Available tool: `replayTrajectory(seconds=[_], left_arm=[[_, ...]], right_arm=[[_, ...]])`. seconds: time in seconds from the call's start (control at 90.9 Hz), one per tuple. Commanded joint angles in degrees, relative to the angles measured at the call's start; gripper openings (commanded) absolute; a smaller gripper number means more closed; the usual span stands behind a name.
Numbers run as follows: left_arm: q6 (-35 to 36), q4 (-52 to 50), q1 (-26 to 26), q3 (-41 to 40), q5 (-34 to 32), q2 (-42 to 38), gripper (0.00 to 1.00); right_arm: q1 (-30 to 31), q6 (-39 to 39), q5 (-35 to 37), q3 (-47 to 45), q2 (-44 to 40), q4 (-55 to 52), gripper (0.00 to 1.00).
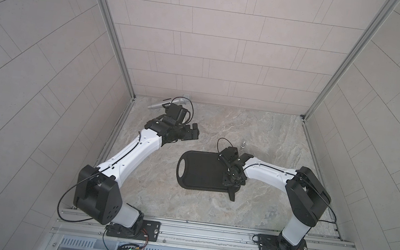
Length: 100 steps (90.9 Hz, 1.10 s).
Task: Align the knife with the edge of the cutting board
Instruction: Adjust the knife at the edge of the cutting board.
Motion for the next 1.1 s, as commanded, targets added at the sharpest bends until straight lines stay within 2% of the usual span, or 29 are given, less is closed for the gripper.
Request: replayTrajectory(seconds=[0.0,0.44,0.605,0.693,1.09], left_arm=[[0.5,-1.3,0.2,1.7,0.2,-1.1,1.00],[0.4,-1.3,0.2,1.6,0.0,-1.1,1.00],[0.4,-1.3,0.1,1.5,-0.1,-1.1,1.00],[0.5,-1.4,0.1,1.6,-0.1,-1.1,1.00],[0.5,-1.4,0.1,1.5,-0.3,-1.2,1.00]], right_arm=[[1.1,1.7,0.8,-0.7,-1.7,-1.8,0.00],[3.7,4.6,-0.7,-3.8,-4.2,-0.9,0.00],[3.8,4.5,-1.2,-4.7,-4.6,-0.9,0.31],[4.0,4.8,-1.6,-5.9,-5.7,-0.9,0.39],[6.8,7.0,-2.9,-9.1,-8.1,-0.4,0.43]])
